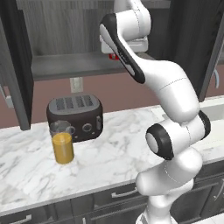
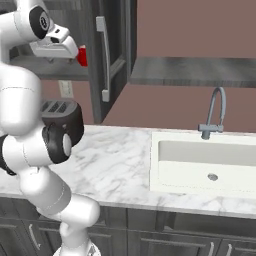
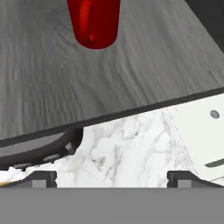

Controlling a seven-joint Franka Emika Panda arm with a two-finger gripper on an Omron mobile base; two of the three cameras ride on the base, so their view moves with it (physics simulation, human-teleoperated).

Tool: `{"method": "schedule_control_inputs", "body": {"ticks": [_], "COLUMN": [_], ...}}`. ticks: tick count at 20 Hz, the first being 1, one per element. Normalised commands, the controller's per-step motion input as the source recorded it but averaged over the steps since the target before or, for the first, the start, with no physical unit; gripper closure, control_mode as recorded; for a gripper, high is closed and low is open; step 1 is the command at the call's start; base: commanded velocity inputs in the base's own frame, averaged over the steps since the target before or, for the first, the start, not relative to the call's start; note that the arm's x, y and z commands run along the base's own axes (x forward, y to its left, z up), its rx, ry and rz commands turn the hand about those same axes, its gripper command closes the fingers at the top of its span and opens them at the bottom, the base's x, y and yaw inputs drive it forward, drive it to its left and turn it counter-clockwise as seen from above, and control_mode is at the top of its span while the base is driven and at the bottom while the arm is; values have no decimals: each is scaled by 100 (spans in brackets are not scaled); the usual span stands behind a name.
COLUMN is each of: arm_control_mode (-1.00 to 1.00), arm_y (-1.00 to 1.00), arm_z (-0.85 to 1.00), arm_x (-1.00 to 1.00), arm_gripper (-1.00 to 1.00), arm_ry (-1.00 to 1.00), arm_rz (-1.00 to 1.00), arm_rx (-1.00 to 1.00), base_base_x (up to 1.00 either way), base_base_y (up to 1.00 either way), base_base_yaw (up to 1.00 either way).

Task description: There is a tray on the dining counter. Grab the cup, mug, and pitcher and place them on the tray. The pitcher may be placed next to the tray if it cannot fit the tray.

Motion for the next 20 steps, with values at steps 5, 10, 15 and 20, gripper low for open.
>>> {"method": "schedule_control_inputs", "body": {"ticks": [5,10,15,20], "arm_control_mode": [-100,-100,-100,-100], "arm_y": [0,0,0,0], "arm_z": [0,0,0,-2], "arm_x": [53,44,41,36], "arm_gripper": [-100,-100,-100,-100], "arm_ry": [-8,-6,-5,0], "arm_rz": [-9,-8,-8,-8], "arm_rx": [0,0,0,0], "base_base_x": [0,0,0,0], "base_base_y": [0,0,0,0], "base_base_yaw": [0,0,0,0]}}
